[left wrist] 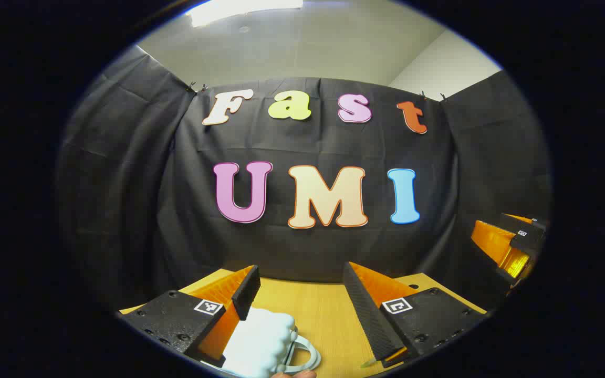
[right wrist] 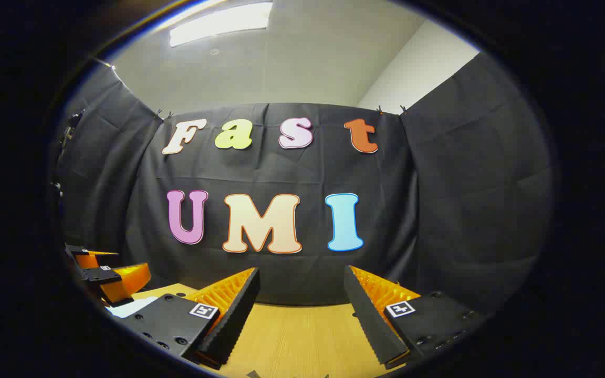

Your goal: First open the suitcase, pack the skin care products into it, and then close the suitcase.

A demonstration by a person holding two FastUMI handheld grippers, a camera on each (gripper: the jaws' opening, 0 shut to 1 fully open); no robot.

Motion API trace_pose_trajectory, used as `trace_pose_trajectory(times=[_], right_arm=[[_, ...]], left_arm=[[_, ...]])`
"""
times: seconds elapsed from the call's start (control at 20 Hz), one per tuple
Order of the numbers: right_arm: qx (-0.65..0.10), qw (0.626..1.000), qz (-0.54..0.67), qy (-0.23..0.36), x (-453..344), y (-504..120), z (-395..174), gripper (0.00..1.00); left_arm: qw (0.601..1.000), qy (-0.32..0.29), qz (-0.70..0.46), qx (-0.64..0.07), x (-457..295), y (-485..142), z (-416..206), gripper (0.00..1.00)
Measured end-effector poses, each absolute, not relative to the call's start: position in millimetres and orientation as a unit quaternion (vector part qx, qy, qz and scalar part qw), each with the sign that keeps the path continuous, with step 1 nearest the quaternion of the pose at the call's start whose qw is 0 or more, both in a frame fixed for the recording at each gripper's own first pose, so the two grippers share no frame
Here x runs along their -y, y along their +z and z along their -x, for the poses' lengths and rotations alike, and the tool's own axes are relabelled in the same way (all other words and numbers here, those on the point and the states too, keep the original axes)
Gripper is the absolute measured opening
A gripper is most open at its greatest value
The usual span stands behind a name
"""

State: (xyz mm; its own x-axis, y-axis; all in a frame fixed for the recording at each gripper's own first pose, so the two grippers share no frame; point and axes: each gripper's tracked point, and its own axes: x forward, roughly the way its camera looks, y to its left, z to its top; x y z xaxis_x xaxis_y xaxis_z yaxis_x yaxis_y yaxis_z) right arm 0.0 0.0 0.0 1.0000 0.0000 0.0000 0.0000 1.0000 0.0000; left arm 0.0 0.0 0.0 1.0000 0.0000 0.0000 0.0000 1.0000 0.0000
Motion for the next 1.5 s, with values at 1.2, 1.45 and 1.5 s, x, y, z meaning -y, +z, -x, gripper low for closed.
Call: trace_pose_trajectory(times=[1.2, 1.45, 1.5], right_arm=[[-0.090, 0.995, 0.037, -0.032, 57, -49, 18, 1.00], [-0.107, 0.993, 0.043, -0.030, 63, -56, 23, 1.00], [-0.106, 0.993, 0.041, -0.031, 64, -55, 22, 1.00]], left_arm=[[0.940, -0.045, -0.077, -0.329, 25, -241, -4, 0.92], [0.904, -0.066, -0.032, -0.421, 44, -290, 9, 0.80], [0.901, -0.059, -0.032, -0.429, 41, -297, 8, 0.77]])
